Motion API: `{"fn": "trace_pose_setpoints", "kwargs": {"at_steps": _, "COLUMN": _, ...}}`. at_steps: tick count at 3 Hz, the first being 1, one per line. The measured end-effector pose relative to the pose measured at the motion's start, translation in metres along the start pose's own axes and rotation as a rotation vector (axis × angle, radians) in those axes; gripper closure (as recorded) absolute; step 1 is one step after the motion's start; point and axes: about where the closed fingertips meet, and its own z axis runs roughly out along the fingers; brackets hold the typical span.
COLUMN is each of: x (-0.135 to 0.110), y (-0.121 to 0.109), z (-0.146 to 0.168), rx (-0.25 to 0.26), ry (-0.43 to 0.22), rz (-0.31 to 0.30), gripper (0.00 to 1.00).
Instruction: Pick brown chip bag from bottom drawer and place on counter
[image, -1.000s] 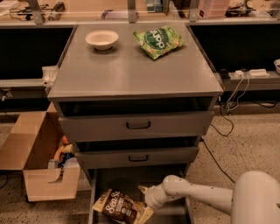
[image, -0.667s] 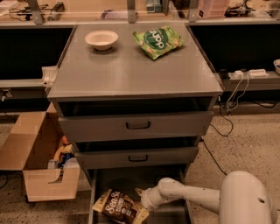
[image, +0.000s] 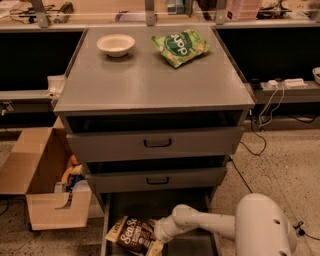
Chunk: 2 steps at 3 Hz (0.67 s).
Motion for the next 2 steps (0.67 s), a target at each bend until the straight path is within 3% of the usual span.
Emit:
{"fn": "trace_pose_setpoints", "kwargs": {"at_steps": 1, "x": 0.0014, "y": 0.0016, "z": 0.0102, "rx": -0.009, "ry": -0.002, "rz": 0.011, "gripper": 0.16}}
{"fn": "trace_pose_setpoints", "kwargs": {"at_steps": 2, "x": -0.0015, "y": 0.002, "z": 0.0052, "rx": -0.003, "ry": -0.047, "rz": 0.015, "gripper": 0.47}}
